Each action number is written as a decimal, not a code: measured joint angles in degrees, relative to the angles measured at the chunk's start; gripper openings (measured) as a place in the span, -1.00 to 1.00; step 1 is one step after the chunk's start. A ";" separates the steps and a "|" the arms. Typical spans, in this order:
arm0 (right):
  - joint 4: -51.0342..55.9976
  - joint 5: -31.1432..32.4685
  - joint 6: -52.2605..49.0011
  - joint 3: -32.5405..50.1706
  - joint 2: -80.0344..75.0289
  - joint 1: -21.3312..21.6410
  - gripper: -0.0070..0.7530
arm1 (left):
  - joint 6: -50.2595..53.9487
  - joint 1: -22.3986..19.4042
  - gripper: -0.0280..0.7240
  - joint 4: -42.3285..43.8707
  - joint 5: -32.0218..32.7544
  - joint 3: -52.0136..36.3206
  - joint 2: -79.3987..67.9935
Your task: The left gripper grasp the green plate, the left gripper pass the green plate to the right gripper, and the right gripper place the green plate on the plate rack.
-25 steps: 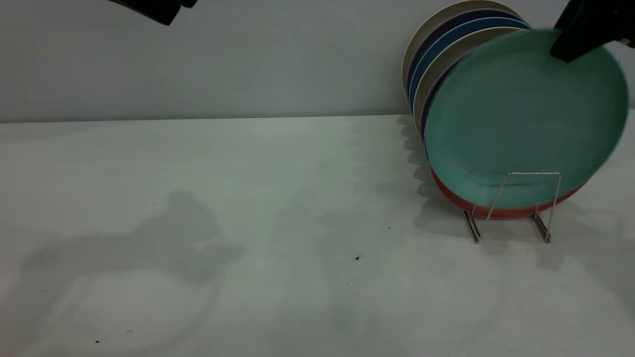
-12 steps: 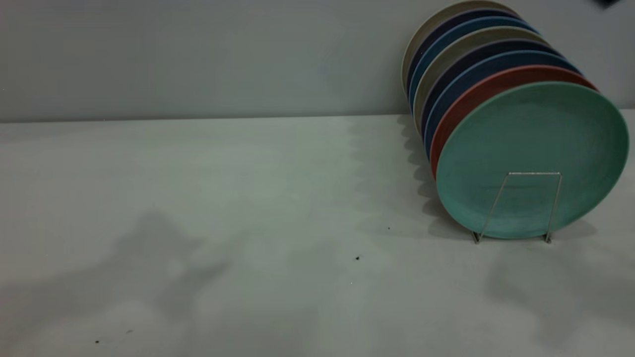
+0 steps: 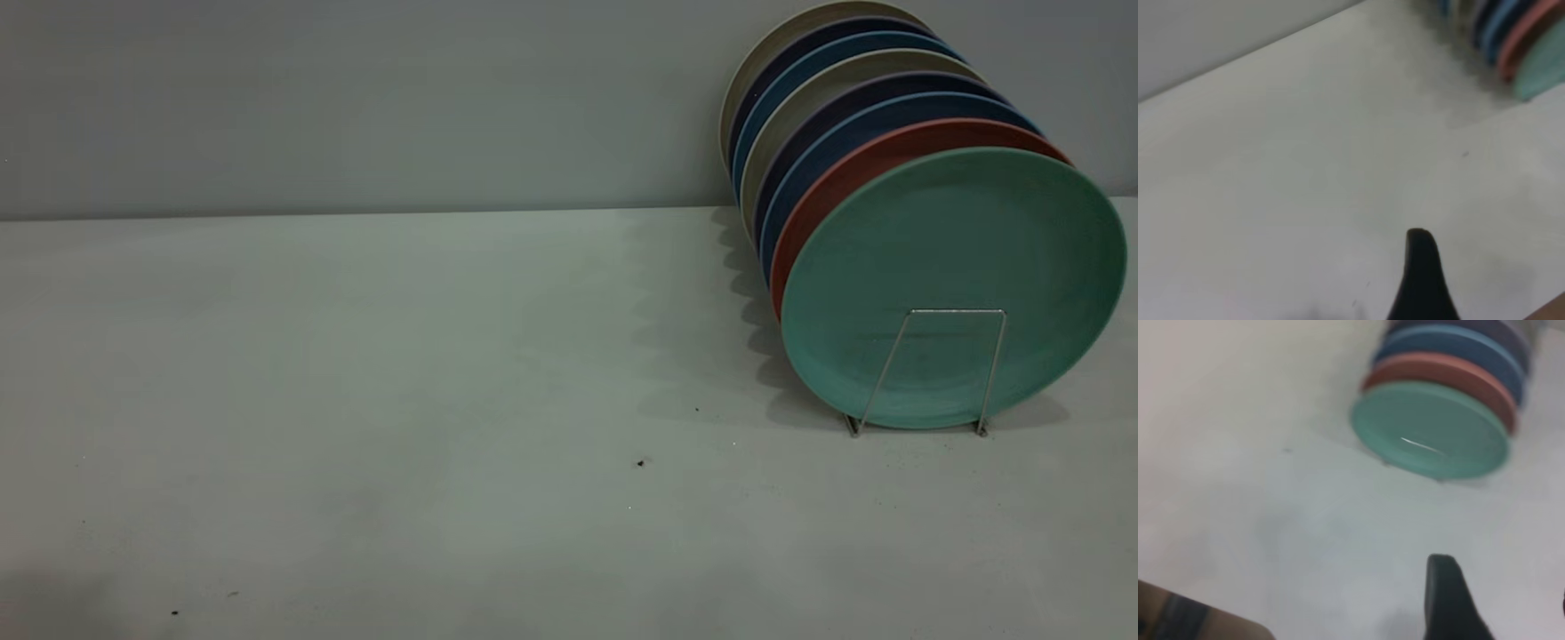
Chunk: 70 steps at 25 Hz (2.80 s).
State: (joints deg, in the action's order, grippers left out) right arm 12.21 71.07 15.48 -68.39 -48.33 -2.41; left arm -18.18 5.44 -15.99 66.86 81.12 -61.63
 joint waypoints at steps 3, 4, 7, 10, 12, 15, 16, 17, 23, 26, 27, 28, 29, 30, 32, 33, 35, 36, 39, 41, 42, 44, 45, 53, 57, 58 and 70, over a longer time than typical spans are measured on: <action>-2.87 0.00 -1.64 8.38 8.69 0.00 0.13 | 3.48 0.00 0.59 4.63 0.00 -6.36 3.40; -3.47 0.00 -2.05 11.88 11.53 0.00 0.13 | 4.41 0.00 0.59 5.75 0.00 -9.11 4.41; -5.07 0.00 -3.72 22.57 18.58 0.00 0.13 | 5.61 0.00 0.59 6.80 -0.15 -17.68 6.94; -5.98 -1.05 -4.74 31.70 23.23 0.00 0.12 | 5.79 0.00 0.59 6.81 -0.40 -26.99 9.23; -6.41 -2.65 -5.04 36.30 25.70 0.00 0.12 | 6.40 0.00 0.59 6.81 -0.99 -32.96 10.78; -6.88 -4.97 -6.15 40.77 28.21 0.00 0.12 | 7.83 0.00 0.59 7.24 -1.59 -39.59 13.42; -7.21 -5.58 -6.74 41.03 28.89 -0.12 0.12 | 8.33 0.00 0.59 7.58 -1.64 -41.45 14.59; -7.67 -5.98 -7.58 41.09 29.38 -0.41 0.12 | 8.63 0.00 0.59 8.17 -1.64 -42.83 15.64; -10.07 -6.52 -10.68 41.33 34.70 -2.17 0.12 | 8.99 0.00 0.59 9.42 -5.35 -48.55 23.27; -10.12 -6.52 -10.82 41.33 37.49 -2.17 0.12 | 9.04 0.00 0.59 9.60 -5.75 -51.31 26.77; -10.12 -6.46 -10.86 41.33 38.14 -2.17 0.12 | 9.06 0.00 0.59 9.73 -5.21 -51.96 27.95; -10.16 -6.46 -10.86 41.33 38.86 -2.17 0.12 | 9.11 0.00 0.59 9.96 -4.66 -52.52 28.91; -10.16 -6.46 -10.86 41.33 39.24 -2.17 0.12 | 9.24 0.00 0.59 10.35 -4.25 -52.96 30.09; -10.19 -6.46 -10.86 41.33 39.52 -2.17 0.12 | 9.44 0.00 0.59 10.70 -3.85 -53.12 31.26; -10.19 -6.46 -10.86 41.33 39.83 -2.17 0.12 | 9.98 0.00 0.59 11.04 -3.76 -53.18 33.60; -10.19 -6.46 -10.86 41.33 39.88 -2.17 0.12 | 9.98 0.00 0.59 11.04 -3.71 -53.18 34.97; -10.19 -6.41 -10.86 41.33 39.88 -2.17 0.12 | 10.05 0.00 0.59 11.04 -3.54 -53.18 37.47; -10.19 -6.41 -10.86 41.33 39.88 -2.17 0.12 | 10.10 0.00 0.59 10.99 -3.55 -53.18 38.87; -10.19 -6.41 -10.86 41.33 40.22 -2.17 0.12 | 10.17 0.00 0.59 10.99 -3.36 -53.18 42.70; -10.19 -6.41 -10.86 41.33 42.20 -2.17 0.12 | 10.17 0.00 0.59 10.99 -3.28 -53.18 45.36; -10.19 -6.41 -10.86 41.33 43.78 -2.17 0.12 | 10.17 0.00 0.59 10.99 -3.21 -53.18 46.62; -10.19 -6.36 -10.86 41.33 47.19 -2.17 0.12 | 10.17 0.00 0.59 10.99 -3.10 -53.18 48.96; -10.19 -6.24 -10.86 41.33 48.38 -2.17 0.12 | 10.17 0.00 0.59 10.99 -3.08 -53.18 50.37; -10.19 -5.93 -10.86 41.33 49.30 -0.37 0.12 | 10.19 -3.07 0.59 10.86 -1.98 -53.18 62.16; -10.19 -5.93 -10.86 41.33 49.30 -0.19 0.12 | 10.23 -2.04 0.59 10.86 -1.57 -53.18 62.91; -10.19 -5.93 -10.86 41.33 49.30 -0.19 0.12 | 10.23 -1.81 0.59 10.86 -1.57 -53.18 62.91; -10.19 -5.93 -10.86 41.33 49.30 -0.19 0.12 | 10.23 -1.72 0.59 10.86 -1.57 -53.18 62.91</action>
State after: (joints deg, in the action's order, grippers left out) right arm 2.02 65.14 4.62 -27.06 0.97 -2.60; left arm -7.94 3.72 -5.13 65.29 27.94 1.27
